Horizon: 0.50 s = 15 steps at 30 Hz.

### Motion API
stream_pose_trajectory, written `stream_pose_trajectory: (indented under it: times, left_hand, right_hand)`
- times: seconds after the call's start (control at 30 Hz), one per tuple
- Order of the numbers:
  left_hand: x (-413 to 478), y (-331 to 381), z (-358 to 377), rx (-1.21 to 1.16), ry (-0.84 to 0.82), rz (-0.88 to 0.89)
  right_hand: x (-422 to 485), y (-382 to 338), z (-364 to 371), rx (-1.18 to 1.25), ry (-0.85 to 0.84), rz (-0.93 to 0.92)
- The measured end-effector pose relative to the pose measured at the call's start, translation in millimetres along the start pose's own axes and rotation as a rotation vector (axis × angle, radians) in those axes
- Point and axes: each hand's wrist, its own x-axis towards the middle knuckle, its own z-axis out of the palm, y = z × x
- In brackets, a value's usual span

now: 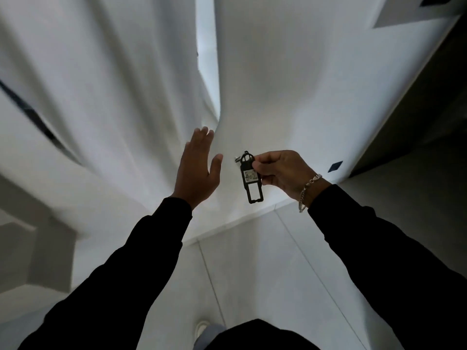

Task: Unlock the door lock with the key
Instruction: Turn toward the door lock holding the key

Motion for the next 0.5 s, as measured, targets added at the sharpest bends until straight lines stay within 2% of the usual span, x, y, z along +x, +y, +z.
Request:
stream_pose_trajectory:
  times: [0.17, 0.5]
  left_hand:
    - [62, 43, 64, -0.020, -0.026, 0.123]
    - [221, 107, 199, -0.150, 0.040, 0.293]
  right_hand:
    - [24, -19, -84, 0.052, 0.077, -0.046]
    - [113, -52, -244, 0.080, 0.230, -0.086]
